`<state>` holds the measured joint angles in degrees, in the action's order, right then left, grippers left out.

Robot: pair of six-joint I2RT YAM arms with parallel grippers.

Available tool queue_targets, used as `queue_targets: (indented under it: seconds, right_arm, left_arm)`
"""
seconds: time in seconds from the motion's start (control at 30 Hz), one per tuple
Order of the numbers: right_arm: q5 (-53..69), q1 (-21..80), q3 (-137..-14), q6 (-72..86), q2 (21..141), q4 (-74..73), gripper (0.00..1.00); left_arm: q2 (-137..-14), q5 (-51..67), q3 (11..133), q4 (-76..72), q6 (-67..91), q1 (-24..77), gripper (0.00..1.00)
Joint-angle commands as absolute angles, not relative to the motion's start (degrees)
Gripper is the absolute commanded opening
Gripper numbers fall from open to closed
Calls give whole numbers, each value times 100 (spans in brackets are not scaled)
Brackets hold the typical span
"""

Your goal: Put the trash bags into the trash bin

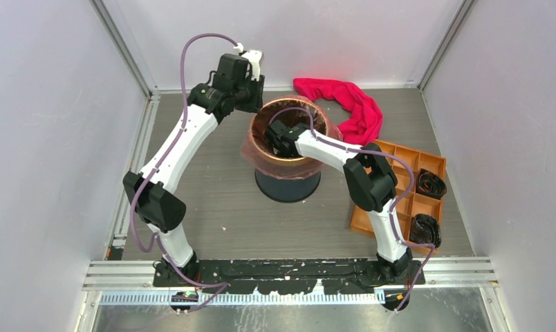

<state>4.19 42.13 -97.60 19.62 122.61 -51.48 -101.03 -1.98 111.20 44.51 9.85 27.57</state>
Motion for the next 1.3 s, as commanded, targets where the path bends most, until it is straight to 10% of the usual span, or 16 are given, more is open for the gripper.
queue_targets:
  seconds: [0.0, 1.27]
  right_arm:
    - [413, 4191, -9968, 1890, 12173, -5216, 1]
    - [-337, 4191, -9946, 1916, 11432, -5265, 9]
  left_arm:
    - [-9987, -243, 11062, 4248, 878, 2742, 34]
    - [-9940, -290, 10861, 4187, 916, 2742, 28]
